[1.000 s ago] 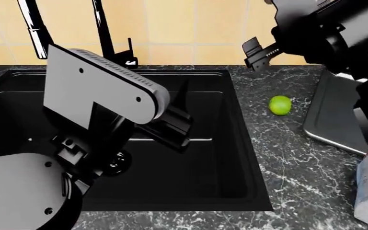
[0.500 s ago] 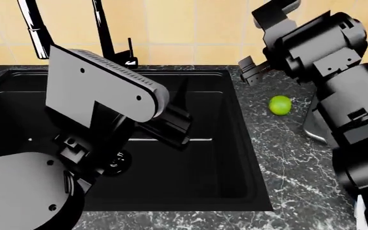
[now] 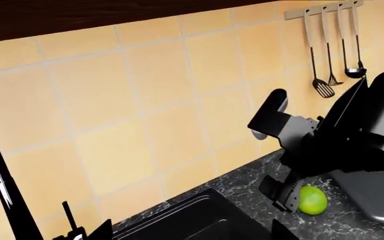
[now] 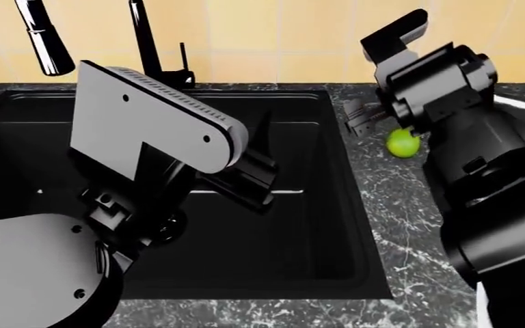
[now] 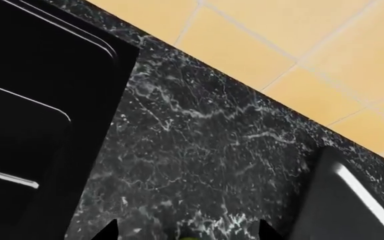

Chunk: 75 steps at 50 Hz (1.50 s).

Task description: Pick up the fruits and vegetables and place them in the sink. Turn on the sink faucet to wash them. Then turn the sink off and put them in the tray.

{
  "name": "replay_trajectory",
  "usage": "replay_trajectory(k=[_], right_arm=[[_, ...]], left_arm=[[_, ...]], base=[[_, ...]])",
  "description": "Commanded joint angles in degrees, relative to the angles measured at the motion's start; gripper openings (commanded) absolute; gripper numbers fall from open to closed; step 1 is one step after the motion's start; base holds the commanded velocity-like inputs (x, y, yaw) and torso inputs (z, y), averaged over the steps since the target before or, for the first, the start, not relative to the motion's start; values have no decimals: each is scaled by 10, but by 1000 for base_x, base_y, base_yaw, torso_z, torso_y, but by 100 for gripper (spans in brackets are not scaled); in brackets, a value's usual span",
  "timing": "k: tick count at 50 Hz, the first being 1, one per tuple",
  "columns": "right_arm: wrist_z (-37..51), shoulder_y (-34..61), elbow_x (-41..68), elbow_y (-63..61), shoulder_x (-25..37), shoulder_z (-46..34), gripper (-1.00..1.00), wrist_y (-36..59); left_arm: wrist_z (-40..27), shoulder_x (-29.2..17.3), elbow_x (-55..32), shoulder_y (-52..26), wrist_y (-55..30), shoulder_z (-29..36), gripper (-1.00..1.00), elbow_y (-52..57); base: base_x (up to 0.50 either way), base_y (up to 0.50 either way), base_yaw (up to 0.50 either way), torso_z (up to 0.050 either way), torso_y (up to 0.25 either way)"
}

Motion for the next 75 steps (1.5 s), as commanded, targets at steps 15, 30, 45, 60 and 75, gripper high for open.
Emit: replay_trajectory(k=[15,30,45,60,75], right_arm=[[-24,-45,-44,-154,58,-10,100,137],[-16,-53,-40,-133,54,2,100,117],[-11,-58,-46,-78,48,6,100,94],[-22,-53,-57,8,22,9,100,47],[54,-43,-27,-220,111,61,-100,125]], left_arm=[[-18,-9,-15,-10,11,9,100,-6],[-12,-17,-7,-8,24,21,100,-1],[-14,-21,-8,-8,33,25,100,-2],[-11,-28,-4,-2,43,30,100,-2],[-27,-30,-19,-12,48,29,100,-4]], base=[[0,0,0,0,-35],[0,0,0,0,-55],[0,0,0,0,0],[0,0,0,0,0],[0,0,0,0,-1]])
